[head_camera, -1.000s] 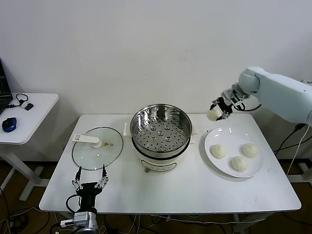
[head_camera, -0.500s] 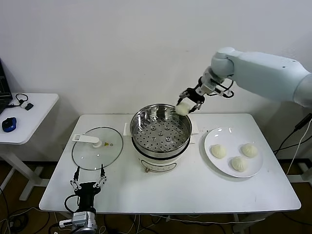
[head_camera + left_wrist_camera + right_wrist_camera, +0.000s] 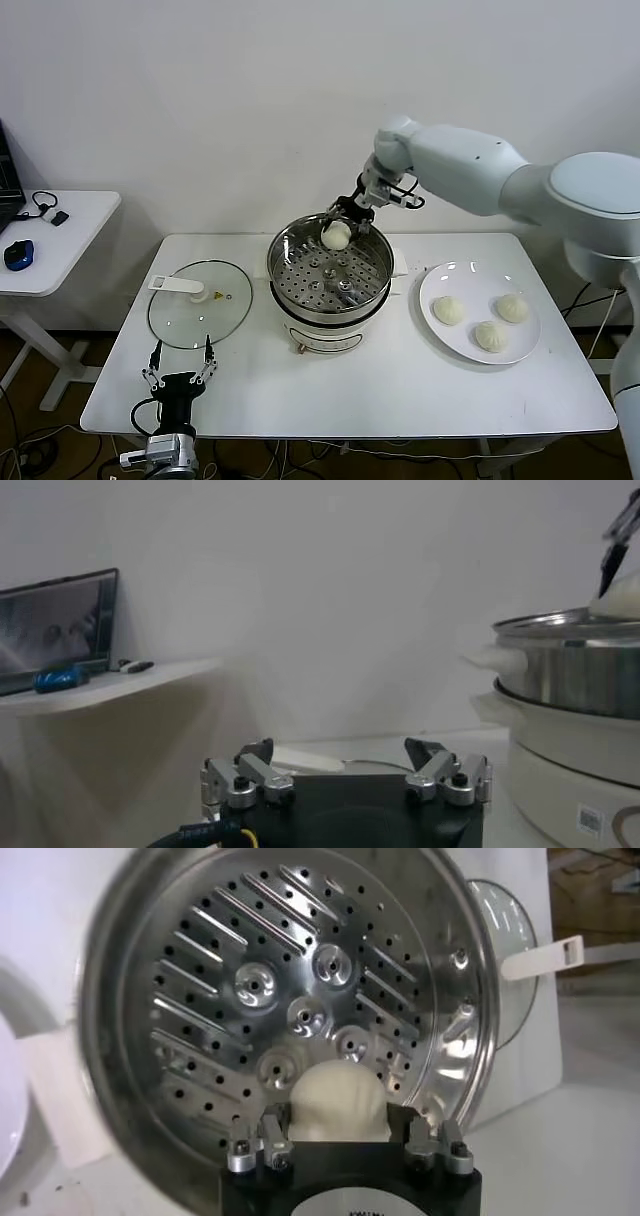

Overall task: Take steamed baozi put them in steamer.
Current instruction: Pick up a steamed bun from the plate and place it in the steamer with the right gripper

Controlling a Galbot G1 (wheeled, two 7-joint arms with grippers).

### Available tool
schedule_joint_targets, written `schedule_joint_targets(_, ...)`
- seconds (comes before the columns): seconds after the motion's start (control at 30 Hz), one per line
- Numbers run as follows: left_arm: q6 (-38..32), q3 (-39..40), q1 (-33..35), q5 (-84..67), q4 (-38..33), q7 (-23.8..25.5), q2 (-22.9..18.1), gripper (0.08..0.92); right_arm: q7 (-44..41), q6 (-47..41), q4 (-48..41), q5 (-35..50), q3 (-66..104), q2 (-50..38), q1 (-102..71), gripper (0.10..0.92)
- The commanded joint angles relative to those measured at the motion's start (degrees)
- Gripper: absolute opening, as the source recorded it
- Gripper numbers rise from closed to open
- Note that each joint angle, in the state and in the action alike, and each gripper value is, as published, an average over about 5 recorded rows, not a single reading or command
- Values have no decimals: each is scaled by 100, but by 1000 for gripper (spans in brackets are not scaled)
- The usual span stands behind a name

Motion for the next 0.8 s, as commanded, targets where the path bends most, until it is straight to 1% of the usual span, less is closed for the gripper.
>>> schedule_joint_targets(0.03,-10,0,-29,-29,27,-1,-20,823,91,278,-1078,-248,75,727,-505,649)
schedule_joint_targets(0.33,1,-20,-79,-120,48,1,8,823,60,278,-1189,-172,63,785,-577,653)
schedule_joint_targets(0.7,14,-46,-86,-164,35,5,22,823,-150,278,-1032,142,-80,755,-488,655)
schedule_joint_targets(0.8,11,-48,-84,-167,39,3,19,823,-218,278,-992,195,-134,743,-438,673)
